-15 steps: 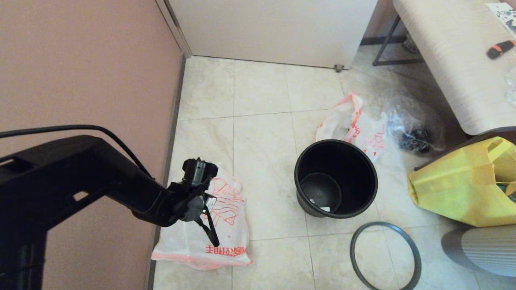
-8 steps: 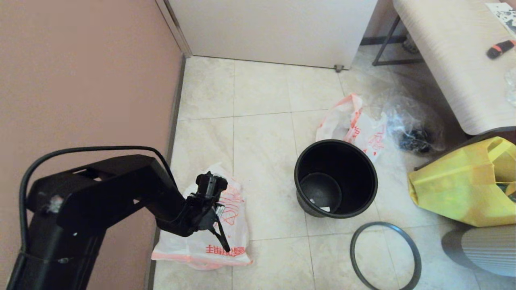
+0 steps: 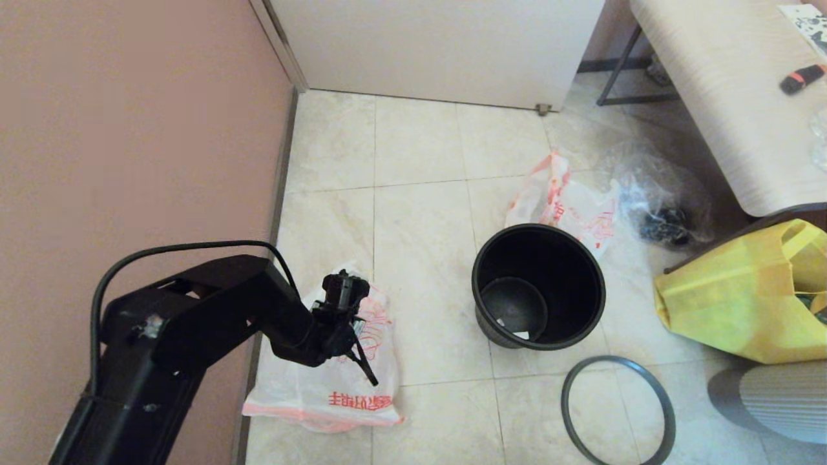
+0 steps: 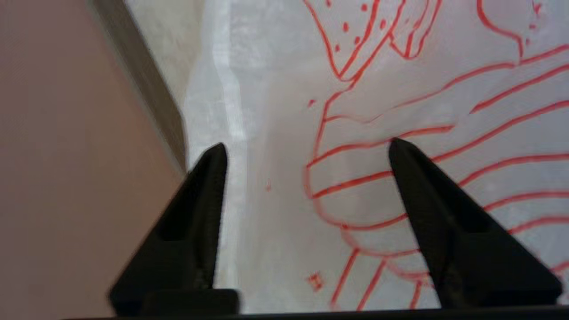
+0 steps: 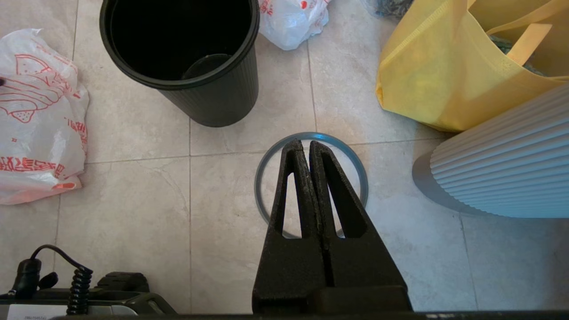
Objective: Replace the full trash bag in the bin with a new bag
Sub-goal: Pick up a new trash bag
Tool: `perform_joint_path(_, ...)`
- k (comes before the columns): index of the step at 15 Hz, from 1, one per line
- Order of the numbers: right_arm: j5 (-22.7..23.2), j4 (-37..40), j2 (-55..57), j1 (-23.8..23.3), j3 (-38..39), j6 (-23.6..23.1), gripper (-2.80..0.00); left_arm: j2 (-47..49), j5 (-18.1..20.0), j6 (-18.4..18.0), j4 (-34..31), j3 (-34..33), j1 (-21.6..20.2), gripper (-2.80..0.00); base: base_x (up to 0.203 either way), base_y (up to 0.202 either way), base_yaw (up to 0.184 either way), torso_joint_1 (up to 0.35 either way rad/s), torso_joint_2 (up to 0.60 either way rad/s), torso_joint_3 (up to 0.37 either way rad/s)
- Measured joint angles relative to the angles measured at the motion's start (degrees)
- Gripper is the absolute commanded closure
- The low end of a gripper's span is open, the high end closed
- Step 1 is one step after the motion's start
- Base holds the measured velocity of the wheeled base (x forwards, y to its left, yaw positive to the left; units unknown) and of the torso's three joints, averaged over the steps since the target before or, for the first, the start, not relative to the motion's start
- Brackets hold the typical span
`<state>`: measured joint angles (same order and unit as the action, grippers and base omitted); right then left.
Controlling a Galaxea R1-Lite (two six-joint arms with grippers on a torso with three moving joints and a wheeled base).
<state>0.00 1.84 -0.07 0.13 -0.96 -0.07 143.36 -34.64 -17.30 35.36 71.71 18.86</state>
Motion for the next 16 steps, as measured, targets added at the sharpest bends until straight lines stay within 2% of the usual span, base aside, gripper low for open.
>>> perform_joint_path(8, 0.0, 0.0, 0.0, 0.0, 0.0, 0.0, 0.0, 8.9, 0.6, 0.0, 0.6, 5.3, -1.1, -2.8, 0.0, 0.0, 0.0, 0.0, 0.0, 0.0)
perform_joint_path(12, 0.0, 0.0, 0.0, 0.0, 0.0, 0.0, 0.0, 7.5, 0.6, 0.1, 6.0, 7.3, -1.1, -2.8, 0.0, 0.0, 0.0, 0.0, 0.0, 0.0)
perform_joint_path(16, 0.0, 0.0, 0.0, 0.0, 0.0, 0.0, 0.0, 5.6, 0.3, -0.1, 6.2, 10.4, -1.4, -2.8, 0.0, 0.0, 0.0, 0.0, 0.0, 0.0)
